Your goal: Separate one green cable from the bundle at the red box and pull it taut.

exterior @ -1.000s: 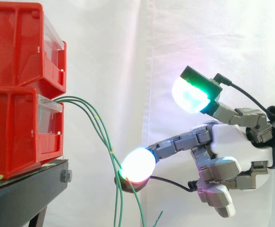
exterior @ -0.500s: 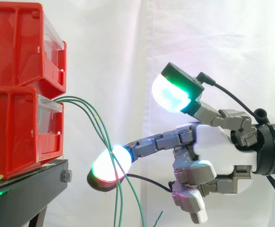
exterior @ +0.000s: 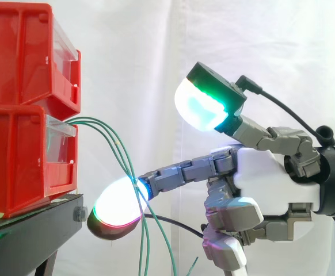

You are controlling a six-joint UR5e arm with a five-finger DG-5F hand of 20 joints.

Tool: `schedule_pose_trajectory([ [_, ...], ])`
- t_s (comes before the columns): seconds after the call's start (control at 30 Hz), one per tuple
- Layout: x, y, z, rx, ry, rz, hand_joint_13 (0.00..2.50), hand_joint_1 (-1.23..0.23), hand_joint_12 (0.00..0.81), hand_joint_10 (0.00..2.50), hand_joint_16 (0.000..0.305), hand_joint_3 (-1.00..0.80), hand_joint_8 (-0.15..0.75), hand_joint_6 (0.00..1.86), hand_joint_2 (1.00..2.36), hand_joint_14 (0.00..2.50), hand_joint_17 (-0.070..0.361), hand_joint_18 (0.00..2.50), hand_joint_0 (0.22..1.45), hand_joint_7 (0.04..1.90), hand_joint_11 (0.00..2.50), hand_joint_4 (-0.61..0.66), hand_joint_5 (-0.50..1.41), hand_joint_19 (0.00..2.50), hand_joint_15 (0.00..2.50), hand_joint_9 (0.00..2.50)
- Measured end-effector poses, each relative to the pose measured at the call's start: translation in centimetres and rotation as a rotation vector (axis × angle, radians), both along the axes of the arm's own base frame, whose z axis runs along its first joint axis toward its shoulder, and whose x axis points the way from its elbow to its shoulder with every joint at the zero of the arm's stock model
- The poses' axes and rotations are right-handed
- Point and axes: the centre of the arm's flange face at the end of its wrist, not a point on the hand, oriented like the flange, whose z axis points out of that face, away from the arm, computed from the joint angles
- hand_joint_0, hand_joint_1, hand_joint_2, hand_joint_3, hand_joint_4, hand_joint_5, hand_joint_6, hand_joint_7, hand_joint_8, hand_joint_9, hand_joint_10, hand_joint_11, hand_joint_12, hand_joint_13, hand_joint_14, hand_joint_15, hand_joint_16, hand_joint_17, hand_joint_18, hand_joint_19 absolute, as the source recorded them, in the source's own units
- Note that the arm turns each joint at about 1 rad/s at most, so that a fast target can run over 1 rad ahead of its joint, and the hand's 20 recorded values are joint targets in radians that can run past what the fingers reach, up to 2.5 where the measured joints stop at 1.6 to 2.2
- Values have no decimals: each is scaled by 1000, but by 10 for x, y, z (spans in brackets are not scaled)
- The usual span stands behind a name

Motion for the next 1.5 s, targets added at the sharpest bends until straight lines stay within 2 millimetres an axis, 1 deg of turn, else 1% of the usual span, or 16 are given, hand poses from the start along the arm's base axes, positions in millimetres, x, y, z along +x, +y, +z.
schedule_pose_trajectory([
  [0.27,1,20,0,25,0,6,1288,-444,432,21,73,-500,343,501,1000,20,164,1446,355,679,1027,183,-215,88,695,1451],
  [0.53,2,31,0,46,-1,8,1316,-450,421,21,72,-500,339,502,1000,18,161,1459,366,687,1039,195,-194,132,708,1478],
  [0.63,2,32,0,52,-1,11,1328,-445,417,21,71,-500,327,502,1000,21,160,1457,380,708,1063,211,-167,161,719,1530],
  [0.77,2,33,0,66,0,13,1335,-415,410,22,71,-500,315,502,1000,19,160,1448,398,717,1047,206,-138,183,724,1526],
  [0.97,0,33,-1,104,11,14,1333,-369,395,22,70,-500,308,502,1000,22,157,1403,418,731,1020,246,-86,198,732,1561],
  [1.03,0,33,-2,112,20,14,1335,-349,391,25,69,-500,292,503,1000,22,155,1386,428,743,999,265,-69,199,736,1574],
  [1.13,-2,33,-4,116,32,15,1343,-342,383,25,68,-500,281,503,1000,21,153,1373,435,748,979,293,-54,205,737,1604],
  [1.5,-3,32,-4,141,42,18,1345,-339,382,26,69,-500,277,503,1000,21,154,1350,438,744,973,303,-51,215,733,1602],
])
